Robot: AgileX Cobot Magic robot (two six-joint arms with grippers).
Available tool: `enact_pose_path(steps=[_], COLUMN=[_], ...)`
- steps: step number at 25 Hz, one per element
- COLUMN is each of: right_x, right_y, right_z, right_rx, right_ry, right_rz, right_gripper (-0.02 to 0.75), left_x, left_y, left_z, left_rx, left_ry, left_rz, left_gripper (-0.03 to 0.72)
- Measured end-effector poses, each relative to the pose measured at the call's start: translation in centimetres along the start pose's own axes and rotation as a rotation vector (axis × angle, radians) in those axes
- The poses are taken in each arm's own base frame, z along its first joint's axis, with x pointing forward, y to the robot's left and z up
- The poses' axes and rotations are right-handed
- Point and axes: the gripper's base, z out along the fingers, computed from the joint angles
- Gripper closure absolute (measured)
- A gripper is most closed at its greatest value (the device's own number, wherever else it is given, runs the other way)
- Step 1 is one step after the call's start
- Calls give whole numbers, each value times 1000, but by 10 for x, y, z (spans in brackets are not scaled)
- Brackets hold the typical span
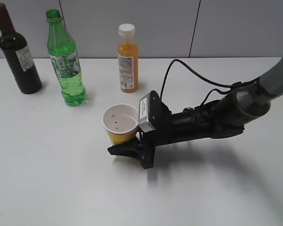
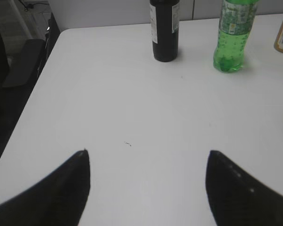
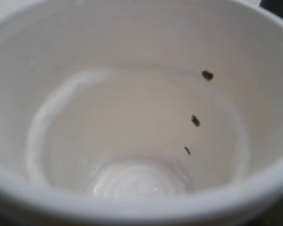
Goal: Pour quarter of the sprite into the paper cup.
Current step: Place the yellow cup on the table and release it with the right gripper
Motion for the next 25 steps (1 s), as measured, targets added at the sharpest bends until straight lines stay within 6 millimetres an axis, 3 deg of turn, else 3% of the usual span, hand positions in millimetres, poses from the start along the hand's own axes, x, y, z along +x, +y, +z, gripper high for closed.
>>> enact_pose_path(steps=[16,25], right_x=[14,17], right_y=[-1,0], right_z=[6,7], right_rx=[-45,-47], right_ry=[62,76], right_rz=[46,58], right_gripper=[290,155], left_x=[0,0], left_y=[0,0], left_z=[0,0], left_rx=[0,0], left_ry=[0,0], left_rz=[0,0], left_gripper=[106,106])
